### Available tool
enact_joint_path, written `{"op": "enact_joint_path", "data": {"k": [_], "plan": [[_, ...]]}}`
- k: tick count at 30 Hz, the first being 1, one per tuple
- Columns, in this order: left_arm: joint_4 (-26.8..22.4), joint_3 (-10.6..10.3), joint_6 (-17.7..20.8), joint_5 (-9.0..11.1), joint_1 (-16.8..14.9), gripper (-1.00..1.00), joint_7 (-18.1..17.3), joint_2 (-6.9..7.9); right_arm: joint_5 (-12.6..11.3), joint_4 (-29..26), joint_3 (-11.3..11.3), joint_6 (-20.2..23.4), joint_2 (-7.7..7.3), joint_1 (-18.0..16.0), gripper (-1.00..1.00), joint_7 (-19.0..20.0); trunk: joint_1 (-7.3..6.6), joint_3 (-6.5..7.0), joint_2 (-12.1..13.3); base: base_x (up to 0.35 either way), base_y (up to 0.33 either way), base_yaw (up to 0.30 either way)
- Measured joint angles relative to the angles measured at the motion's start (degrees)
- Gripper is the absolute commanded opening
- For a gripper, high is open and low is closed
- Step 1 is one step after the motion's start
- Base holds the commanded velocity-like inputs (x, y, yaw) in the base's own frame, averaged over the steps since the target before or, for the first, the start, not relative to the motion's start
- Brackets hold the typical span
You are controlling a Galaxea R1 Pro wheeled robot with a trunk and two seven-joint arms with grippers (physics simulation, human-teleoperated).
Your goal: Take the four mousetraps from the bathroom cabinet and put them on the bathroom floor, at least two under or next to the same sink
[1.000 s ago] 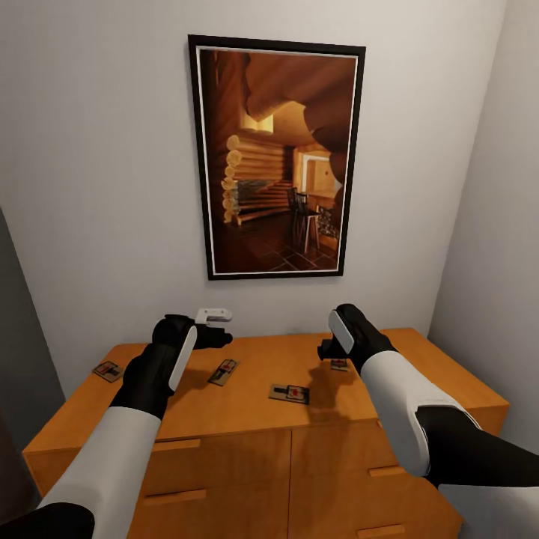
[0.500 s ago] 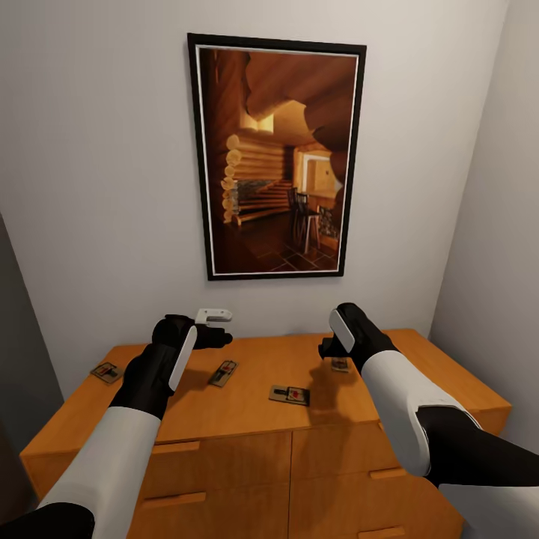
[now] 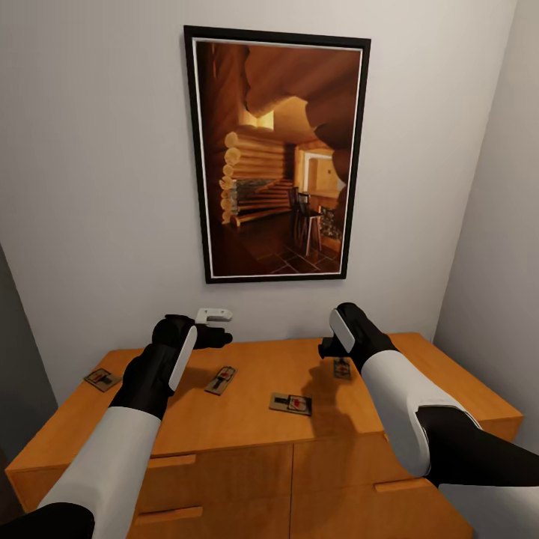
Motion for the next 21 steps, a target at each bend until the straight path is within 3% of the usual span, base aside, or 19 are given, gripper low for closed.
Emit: {"op": "enact_joint_path", "data": {"k": [11, 16, 21], "plan": [[0.04, 0.03, 0.00, 0.01, 0.00, 1.00, 0.00, 0.00, -0.19, 0.54, -0.50, 0.00, -0.01, 0.00, 1.00, 0.05, 0.00, 0.00, 0.00, 0.004, 0.000, 0.000], [0.16, 0.01, 0.00, 0.03, 0.00, 1.00, -0.03, -0.03, -0.67, 0.66, -3.09, -0.01, -0.07, 0.00, 1.00, 0.06, 0.00, 0.00, 0.00, 0.000, 0.000, 0.000], [0.51, -0.01, 0.00, 0.07, 0.00, 1.00, -0.03, -0.07, -0.89, 0.80, -7.69, -0.01, -0.19, 0.02, 1.00, -0.21, 0.00, 0.00, 0.00, 0.000, 0.000, 0.000]]}}
